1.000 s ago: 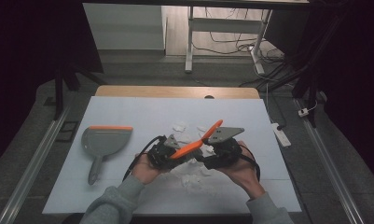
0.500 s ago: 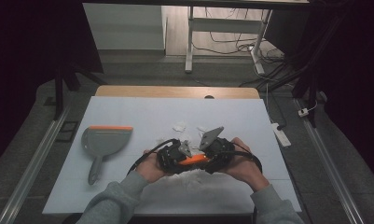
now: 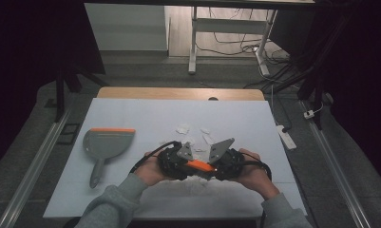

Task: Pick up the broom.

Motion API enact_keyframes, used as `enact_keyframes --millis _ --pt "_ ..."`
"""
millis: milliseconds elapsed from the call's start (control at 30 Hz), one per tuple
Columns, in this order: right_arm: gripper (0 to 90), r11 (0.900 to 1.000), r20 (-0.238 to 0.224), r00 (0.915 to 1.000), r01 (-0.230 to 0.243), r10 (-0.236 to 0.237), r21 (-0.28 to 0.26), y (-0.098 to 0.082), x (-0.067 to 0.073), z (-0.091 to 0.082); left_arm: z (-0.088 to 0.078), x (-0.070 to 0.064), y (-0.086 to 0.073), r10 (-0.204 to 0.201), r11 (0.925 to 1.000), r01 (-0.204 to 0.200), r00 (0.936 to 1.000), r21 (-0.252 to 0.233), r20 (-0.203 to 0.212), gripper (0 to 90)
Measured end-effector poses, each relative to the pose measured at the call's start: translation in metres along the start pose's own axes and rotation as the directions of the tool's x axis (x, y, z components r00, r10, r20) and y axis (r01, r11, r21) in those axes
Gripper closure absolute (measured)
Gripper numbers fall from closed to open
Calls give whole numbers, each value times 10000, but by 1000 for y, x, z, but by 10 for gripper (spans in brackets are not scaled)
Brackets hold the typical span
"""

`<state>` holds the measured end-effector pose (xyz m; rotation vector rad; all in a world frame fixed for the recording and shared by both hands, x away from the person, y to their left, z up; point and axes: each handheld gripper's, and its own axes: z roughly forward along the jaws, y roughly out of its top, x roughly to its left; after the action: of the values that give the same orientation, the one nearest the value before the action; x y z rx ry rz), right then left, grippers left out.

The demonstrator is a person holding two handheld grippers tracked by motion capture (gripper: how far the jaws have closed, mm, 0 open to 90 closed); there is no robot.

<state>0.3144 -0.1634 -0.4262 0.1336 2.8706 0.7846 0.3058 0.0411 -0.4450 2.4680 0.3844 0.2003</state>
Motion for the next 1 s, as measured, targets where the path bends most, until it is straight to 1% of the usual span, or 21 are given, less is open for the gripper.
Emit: enact_keyframes --millis 33,67,100,200,267,300,333,367,433,500,567,600,633,700,733,767,800,833,867,967,1000 --pt "705 10000 164 9999 -42 43 -74 -2 -1 -1 -7 -1 -3 -225 9995 211 9979 -238 -611 455" --pt "705 9999 273 9995 -123 126 -104 -3 -1 -2 -11 -3 -6 -366 9985 329 9953 -429 -899 402" --pt "705 9994 294 9992 -249 256 -235 -6 -3 -3 -11 -3 -6 -366 9985 329 9953 -429 -899 368" --pt "705 9947 361 9966 -706 735 -744 -12 -8 -7 -22 -4 -20 -974 9922 858 9864 -907 -1323 308" --pt "706 9900 502 9933 -985 1040 -1012 -16 -12 -8 -28 -4 -33 -1339 9879 1189 9778 -995 -1614 295" --pt "706 9900 502 9933 -985 1040 -1012 -16 -12 -8 -31 -3 -40 -1602 9840 1432 9719 -1064 -1728 295" --pt "706 9877 559 9915 -1109 1176 -1105 -18 -14 -9 -34 -3 -48 -1827 9800 1635 9652 -1137 -1872 289" --pt "706 9830 727 9869 -1340 1438 -1256 -21 -15 -9 -37 -2 -57 -2076 9747 1846 9567 -1264 -2042 287" --pt "706 9793 856 9822 -1558 1675 -1293 -23 -17 -8 -43 -1 -74 -2510 9645 2225 9396 -1420 -2326 285" --pt "706 9780 933 9797 -1652 1776 -1272 -23 -17 -8 -50 0 -93 -3000 9499 2650 9221 -1659 -2446 285" --pt "705 9759 1061 9754 -1802 1935 -1234 -22 -19 -9 -55 0 -111 -3280 9415 2915 9080 -1693 -2607 285" --pt "706 9750 1141 9734 -1843 1985 -1239 -21 -19 -9 -58 0 -119 -3405 9377 3029 8988 -1702 -2761 285" --pt "706 9694 1257 9671 -2039 2211 -1367 -20 -21 -11 -60 -1 -127 -3565 9320 3171 8889 -1755 -2876 285" --pt "706 9666 1331 9640 -2108 2304 -1460 -19 -23 -12 -64 -1 -143 -3813 9228 3405 8738 -1800 -3018 285" --pt "706 9643 1416 9602 -2198 2406 -1481 -19 -25 -13 -66 -1 -151 -3975 9163 3547 8615 -1857 -3160 285" --pt "705 9603 1572 9534 -2347 2577 -1508 -19 -27 -15 -67 -1 -156 -4065 9126 3630 8547 -1881 -3229 285" --pt "705 9562 1609 9488 -2474 2718 -1562 -20 -28 -16 -69 -1 -163 -4245 9043 3781 8450 -1981 -3252 285" --pt "705 9528 1648 9454 -2545 2811 -1657 -21 -30 -17 -71 -1 -168 -4465 8936 3961 8316 -2110 -3302 286" --pt "705 9471 1664 9403 -2677 2969 -1772 -23 -32 -18 -71 -1 -173 -4669 8831 4137 8207 -2213 -3292 286" --pt "705 9250 1771 9182 -3166 3544 -2100 -28 -39 -23 -74 1 -178 -4841 8738 4282 8112 -2305 -3280 284" --pt "705 9195 1857 9104 -3300 3698 -2134 -30 -41 -25 -75 1 -179 -4842 8735 4269 8115 -2339 -3271 283"
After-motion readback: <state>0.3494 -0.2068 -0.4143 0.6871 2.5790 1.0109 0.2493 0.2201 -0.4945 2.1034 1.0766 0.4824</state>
